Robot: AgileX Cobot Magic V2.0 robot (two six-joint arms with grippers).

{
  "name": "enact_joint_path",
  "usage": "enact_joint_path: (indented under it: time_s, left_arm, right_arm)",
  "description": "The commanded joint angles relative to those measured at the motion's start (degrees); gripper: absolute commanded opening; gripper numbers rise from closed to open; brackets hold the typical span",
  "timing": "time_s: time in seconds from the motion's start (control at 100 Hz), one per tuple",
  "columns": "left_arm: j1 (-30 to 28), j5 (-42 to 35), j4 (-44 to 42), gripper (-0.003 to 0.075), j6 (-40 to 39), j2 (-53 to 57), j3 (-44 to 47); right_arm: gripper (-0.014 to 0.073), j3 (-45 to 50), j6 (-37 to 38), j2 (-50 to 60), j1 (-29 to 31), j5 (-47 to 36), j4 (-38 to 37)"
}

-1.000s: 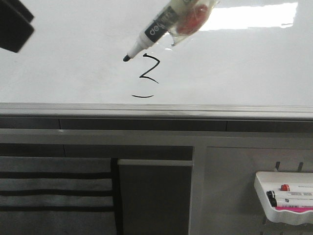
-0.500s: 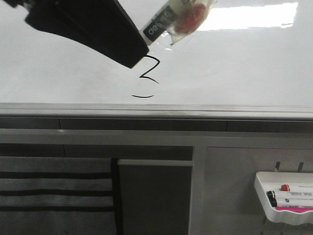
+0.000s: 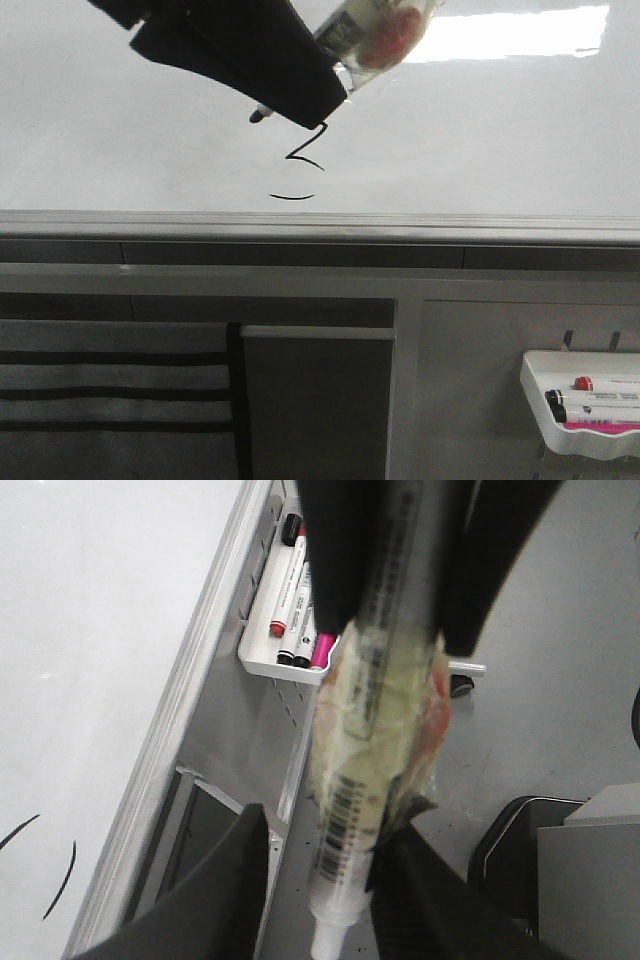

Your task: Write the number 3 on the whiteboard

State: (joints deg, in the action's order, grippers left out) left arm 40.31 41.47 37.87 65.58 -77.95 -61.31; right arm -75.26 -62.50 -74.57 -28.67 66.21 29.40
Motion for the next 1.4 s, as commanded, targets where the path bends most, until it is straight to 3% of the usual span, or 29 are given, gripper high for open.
enact_joint_path:
  time_s: [0.0,0.31,0.52,0.73,0.86,0.97,1.11,1.26,1.39]
  left_arm:
    - [0.5,-1.4,3.0,0.0128,0.1,1.3,-2.1]
    - [0.5,-1.4,3.5,0.0014,0.1,1.3,-2.1]
    - [0.3,-1.4,3.3,-0.0013,0.1,1.3,-2.1]
    - [-4.5,-2.9,3.0,-0.0013,-3.4,2.5,-2.1]
    - [-9.3,-3.9,1.5,-0.0013,-7.5,4.8,-0.8]
    - [-13.8,-8.8,-0.8,-0.0013,-12.0,7.7,3.8]
    - [-20.0,-21.4,-0.7,-0.0013,-17.3,11.0,12.1]
    - [-24.3,-32.4,0.5,-0.0013,-17.6,10.9,18.2]
    - [-26.8,-36.3,2.6,-0.0013,-17.9,8.0,19.3]
  right_arm:
    - [0.0059,-1.3,-0.8,1.3,-0.1,-1.5,2.3]
    - [0.0094,-1.3,-0.7,1.3,0.0,-1.2,2.3]
    - [0.0392,-1.3,1.2,1.9,0.3,-1.2,0.9]
    - [0.0413,-1.7,20.3,8.9,6.4,-1.1,-11.1]
    - [0.0413,-1.5,28.4,14.3,12.9,-1.2,-13.8]
    - [0.0413,1.0,30.3,18.2,17.0,-3.1,-13.8]
    - [0.0413,6.0,30.3,21.4,18.3,-5.2,-13.8]
    - [0.0413,10.5,30.4,22.6,18.3,-7.4,-13.3]
    - [0.0412,13.2,30.4,22.6,18.3,-9.1,-12.7]
